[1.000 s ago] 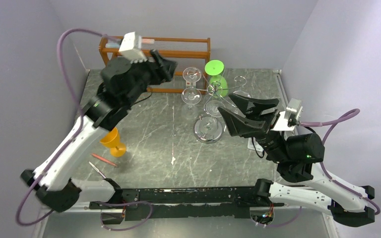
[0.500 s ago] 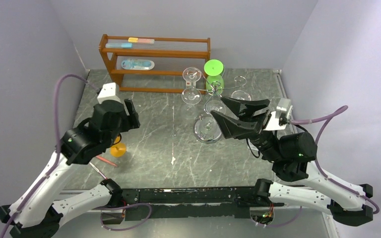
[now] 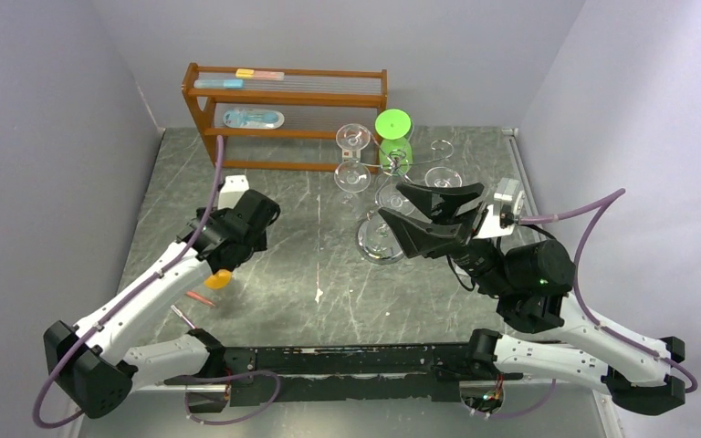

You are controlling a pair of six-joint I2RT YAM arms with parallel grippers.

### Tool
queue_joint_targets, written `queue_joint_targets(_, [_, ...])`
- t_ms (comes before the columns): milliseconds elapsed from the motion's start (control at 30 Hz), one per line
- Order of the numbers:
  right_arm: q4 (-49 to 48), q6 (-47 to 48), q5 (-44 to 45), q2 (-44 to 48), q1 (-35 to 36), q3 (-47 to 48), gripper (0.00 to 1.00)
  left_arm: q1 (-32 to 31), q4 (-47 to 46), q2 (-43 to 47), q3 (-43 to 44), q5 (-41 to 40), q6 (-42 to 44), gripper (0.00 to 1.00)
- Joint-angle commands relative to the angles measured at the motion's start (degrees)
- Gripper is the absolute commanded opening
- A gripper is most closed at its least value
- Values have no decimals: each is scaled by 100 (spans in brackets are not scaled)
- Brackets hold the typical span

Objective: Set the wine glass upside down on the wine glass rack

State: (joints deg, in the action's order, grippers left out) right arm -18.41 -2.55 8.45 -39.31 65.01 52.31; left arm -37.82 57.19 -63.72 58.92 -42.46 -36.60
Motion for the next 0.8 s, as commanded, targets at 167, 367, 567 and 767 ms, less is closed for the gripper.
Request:
queue_joint_targets(167, [59,-71,33,-15,31,77,60,1145,-833,269,-315,419,606,81])
queue_joint_targets(367, [154,-48,39,-60,30,130,60,1860,-1312,317,-933,1101,757,62])
queue_joint_targets(567, [159,-74,76,-20,37,89,60,2013,-1445,277,-908,1451,925,33])
queue_joint_targets(767, [153,-88,105,3,36,68,60,2033,-1422,274,-764,1798,1047,5])
